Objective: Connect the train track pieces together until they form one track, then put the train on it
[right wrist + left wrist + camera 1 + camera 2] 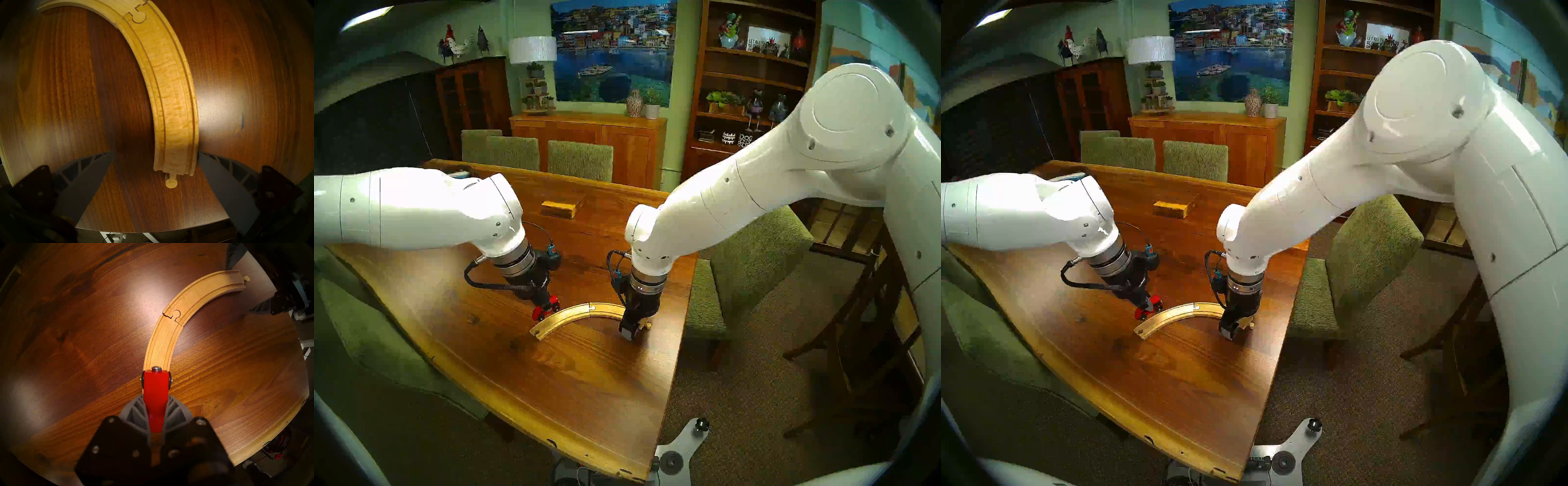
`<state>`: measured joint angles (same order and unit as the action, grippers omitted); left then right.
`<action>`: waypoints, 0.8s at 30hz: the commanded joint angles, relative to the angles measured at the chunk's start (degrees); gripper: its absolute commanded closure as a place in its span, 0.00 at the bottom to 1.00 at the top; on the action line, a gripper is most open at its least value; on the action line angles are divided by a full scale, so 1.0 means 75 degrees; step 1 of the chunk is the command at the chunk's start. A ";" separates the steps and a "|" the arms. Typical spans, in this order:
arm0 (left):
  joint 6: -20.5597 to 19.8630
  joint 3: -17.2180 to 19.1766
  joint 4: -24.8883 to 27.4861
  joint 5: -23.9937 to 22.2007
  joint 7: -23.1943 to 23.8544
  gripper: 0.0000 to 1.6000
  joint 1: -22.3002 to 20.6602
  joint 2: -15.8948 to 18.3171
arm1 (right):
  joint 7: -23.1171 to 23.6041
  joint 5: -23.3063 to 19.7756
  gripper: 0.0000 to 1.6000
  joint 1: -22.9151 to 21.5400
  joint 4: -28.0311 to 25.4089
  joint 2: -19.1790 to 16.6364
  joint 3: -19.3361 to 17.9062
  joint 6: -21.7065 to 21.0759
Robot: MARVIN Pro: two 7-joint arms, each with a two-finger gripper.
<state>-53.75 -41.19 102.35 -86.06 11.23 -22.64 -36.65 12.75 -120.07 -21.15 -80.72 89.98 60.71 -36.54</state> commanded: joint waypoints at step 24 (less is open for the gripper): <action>0.0169 0.0106 -0.0650 -0.0279 0.0054 1.00 0.0333 -0.0563 | -0.0017 0.0022 0.00 -0.0300 0.0019 -0.0076 -0.0029 -0.0051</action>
<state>-52.70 -41.28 98.49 -88.50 10.75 -19.50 -39.57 12.24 -120.04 -21.52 -80.99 89.86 60.81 -36.55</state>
